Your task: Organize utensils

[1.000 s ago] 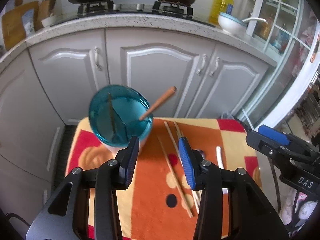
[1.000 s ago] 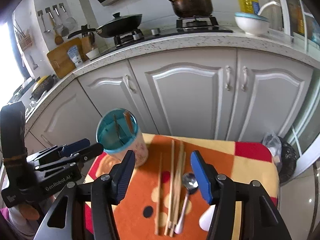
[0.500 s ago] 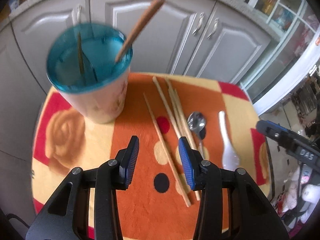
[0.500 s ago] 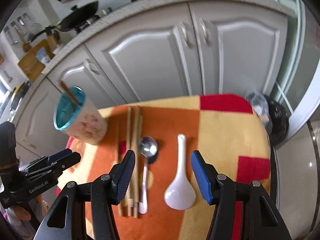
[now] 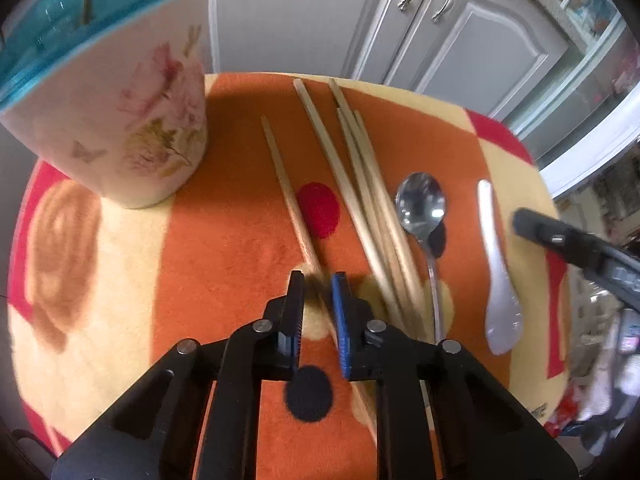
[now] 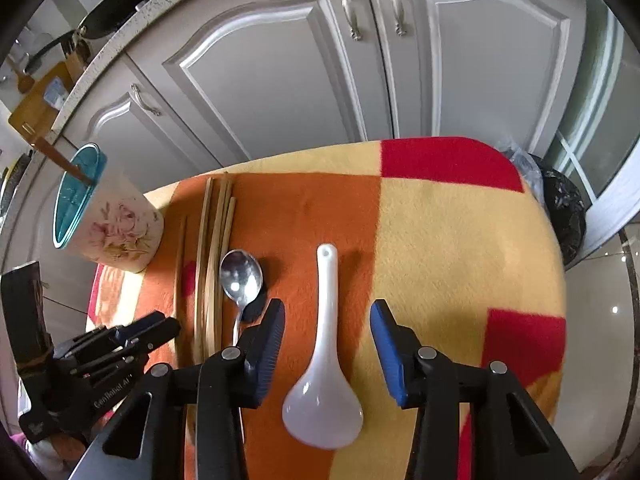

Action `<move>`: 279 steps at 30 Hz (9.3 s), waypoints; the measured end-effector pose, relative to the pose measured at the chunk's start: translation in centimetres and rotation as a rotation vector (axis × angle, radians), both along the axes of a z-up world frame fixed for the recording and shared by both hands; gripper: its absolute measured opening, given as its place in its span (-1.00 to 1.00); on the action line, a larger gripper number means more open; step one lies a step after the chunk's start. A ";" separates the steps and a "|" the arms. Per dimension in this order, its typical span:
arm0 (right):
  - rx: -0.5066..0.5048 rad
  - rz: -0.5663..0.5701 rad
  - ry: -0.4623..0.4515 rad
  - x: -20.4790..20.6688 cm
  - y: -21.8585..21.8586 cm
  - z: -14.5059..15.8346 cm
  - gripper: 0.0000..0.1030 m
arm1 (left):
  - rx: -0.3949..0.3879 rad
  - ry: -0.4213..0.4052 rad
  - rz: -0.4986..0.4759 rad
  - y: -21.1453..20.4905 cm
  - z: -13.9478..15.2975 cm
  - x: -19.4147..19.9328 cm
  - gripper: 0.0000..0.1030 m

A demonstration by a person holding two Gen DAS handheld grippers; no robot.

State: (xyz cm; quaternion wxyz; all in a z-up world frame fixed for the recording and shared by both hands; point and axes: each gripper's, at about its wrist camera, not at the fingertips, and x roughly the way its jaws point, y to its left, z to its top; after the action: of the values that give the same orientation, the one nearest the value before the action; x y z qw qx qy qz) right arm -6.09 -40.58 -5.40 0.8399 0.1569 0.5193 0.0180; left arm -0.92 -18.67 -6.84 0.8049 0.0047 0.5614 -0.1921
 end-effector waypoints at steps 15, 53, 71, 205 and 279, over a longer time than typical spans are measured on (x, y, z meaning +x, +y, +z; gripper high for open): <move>-0.062 0.055 0.041 3.5 1.2 -2.9 -0.65 | -0.016 0.095 -0.076 2.9 0.1 -4.8 -0.91; -0.011 0.152 -0.099 -2.5 2.4 3.3 -0.76 | -0.094 -0.083 -0.127 5.1 7.8 -2.9 -0.91; -0.039 0.243 -0.246 -6.4 6.3 10.2 -0.85 | -0.183 -0.293 -0.073 10.9 19.7 -5.6 -0.92; 0.027 0.168 -0.008 3.6 3.9 -1.0 -0.17 | -0.091 0.035 -0.022 -0.7 1.5 1.7 -0.25; 0.022 0.362 -0.265 -3.6 4.4 8.8 -0.94 | -0.181 -0.246 -0.031 13.3 16.6 -2.5 -0.93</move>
State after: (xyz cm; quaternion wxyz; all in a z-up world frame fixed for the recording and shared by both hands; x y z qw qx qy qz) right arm -9.71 -36.18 3.40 0.8822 0.0664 0.4237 0.1944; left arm -3.38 -5.35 9.74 0.8617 -0.0353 0.4387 -0.2524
